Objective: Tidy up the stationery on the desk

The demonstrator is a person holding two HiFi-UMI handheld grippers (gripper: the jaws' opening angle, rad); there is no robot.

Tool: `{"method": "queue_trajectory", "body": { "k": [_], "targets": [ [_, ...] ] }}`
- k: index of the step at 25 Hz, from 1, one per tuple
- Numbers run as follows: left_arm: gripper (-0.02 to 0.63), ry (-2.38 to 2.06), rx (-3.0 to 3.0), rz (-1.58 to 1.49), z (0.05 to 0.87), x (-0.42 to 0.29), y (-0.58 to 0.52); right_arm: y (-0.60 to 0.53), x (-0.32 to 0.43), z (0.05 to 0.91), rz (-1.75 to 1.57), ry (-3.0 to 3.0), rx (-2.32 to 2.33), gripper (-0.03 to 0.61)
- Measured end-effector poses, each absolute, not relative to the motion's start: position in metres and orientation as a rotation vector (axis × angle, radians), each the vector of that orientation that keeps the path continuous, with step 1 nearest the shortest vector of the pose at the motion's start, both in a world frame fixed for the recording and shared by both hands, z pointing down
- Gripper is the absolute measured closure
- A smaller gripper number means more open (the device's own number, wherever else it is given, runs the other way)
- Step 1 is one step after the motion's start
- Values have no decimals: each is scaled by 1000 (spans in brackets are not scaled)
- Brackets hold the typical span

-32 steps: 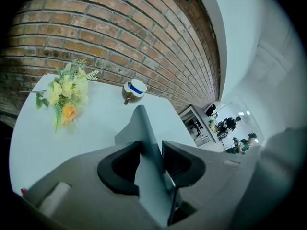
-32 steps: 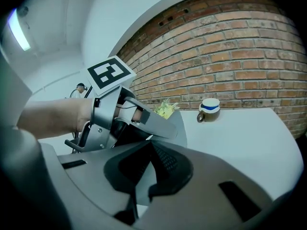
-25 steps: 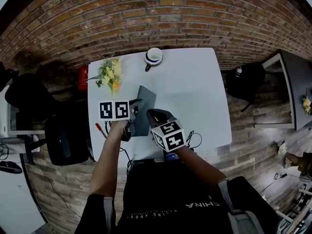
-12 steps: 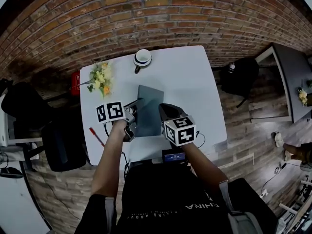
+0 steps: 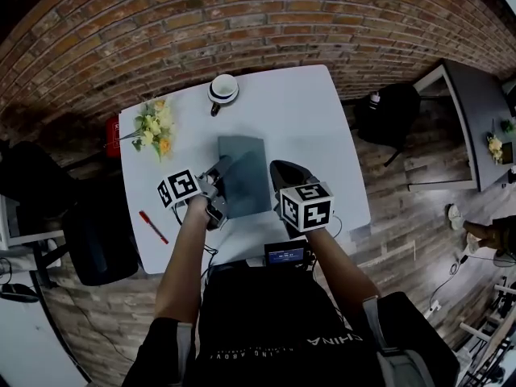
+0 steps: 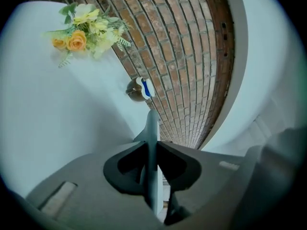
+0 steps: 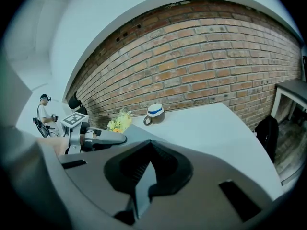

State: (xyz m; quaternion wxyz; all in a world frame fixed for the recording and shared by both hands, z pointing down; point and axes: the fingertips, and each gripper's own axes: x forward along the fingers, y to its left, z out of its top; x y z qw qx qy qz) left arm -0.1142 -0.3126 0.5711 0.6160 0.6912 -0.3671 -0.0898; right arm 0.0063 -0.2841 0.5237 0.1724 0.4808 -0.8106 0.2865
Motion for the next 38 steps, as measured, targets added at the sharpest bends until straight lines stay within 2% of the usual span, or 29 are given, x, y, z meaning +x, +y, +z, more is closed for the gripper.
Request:
{"method": "queue_trajectory", "body": {
  "k": [10,27,31,35,38],
  "targets": [
    [545,-957,1585,-106,612,-146,-310,-291,-2,532,810,-2289,1338,568],
    [529,-1027,1528,20,651,-157,-299,-292,7,541,833,-2263,1344,568],
    [486,-1025,1597,159,652,-154,-296,-292,9,541,831,-2271,1335,568],
    [386,-1040,1679,359,648,-152,-290,-289,12,541,826,-2281,1316,568],
    [383,-1102,1742,479,642,-159,-284,-286,13,541,819,-2292,1296,568]
  ]
}}
